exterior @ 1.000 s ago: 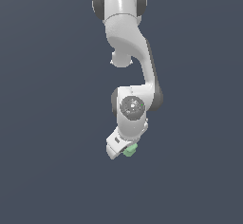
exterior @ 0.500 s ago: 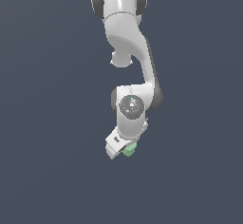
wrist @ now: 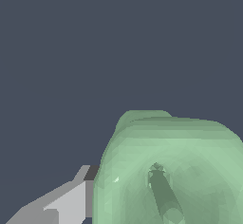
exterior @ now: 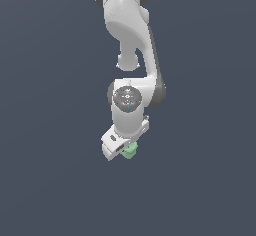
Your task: Pick up the object and move it to a goal position.
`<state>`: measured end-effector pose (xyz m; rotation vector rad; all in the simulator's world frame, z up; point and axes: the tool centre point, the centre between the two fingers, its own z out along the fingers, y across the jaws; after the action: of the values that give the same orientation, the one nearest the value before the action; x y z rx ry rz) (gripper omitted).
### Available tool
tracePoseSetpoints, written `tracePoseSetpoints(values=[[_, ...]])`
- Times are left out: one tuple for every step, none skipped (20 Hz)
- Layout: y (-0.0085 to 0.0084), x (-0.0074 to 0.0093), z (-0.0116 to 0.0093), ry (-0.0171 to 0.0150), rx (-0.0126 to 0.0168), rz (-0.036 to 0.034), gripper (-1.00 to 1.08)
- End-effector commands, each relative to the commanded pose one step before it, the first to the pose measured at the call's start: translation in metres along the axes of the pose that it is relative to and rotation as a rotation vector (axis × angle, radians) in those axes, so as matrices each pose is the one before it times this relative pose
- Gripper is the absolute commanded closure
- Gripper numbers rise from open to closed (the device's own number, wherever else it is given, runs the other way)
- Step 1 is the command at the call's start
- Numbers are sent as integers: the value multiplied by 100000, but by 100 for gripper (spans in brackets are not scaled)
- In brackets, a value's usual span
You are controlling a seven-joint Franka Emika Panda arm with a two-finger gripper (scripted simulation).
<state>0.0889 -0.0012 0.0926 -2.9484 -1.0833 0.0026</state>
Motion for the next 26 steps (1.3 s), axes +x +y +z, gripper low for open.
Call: tracePoseSetpoints(values=[[668, -1330, -1763, 77, -127, 96, 108], [290, -625, -813, 0, 0, 0, 108], [314, -675, -881, 0, 0, 0, 108], [333, -713, -934, 0, 0, 0, 108], [337, -720, -945, 0, 0, 0, 108], [339, -721, -949, 0, 0, 0, 108], [340, -721, -952, 0, 0, 0, 108], [341, -721, -955, 0, 0, 0, 108], [342, -720, -957, 0, 0, 0, 108], [343, -719, -959, 0, 0, 0, 108], [344, -718, -960, 0, 0, 0, 108], [344, -716, -961, 0, 0, 0, 108], [337, -710, -971, 54, 30, -31, 108], [346, -711, -962, 0, 0, 0, 108], [346, -708, -960, 0, 0, 0, 108], [346, -706, -963, 56, 35, -21, 108], [348, -701, -957, 0, 0, 0, 108], [349, -699, -957, 0, 0, 0, 108], [350, -699, -960, 57, 32, -23, 108], [351, -690, -950, 0, 0, 0, 108], [352, -685, -945, 0, 0, 0, 108], [353, -678, -938, 0, 0, 0, 108], [354, -671, -930, 0, 0, 0, 108], [356, -664, -923, 0, 0, 0, 108], [358, -659, -917, 0, 0, 0, 108], [353, -642, -894, 0, 0, 0, 108]])
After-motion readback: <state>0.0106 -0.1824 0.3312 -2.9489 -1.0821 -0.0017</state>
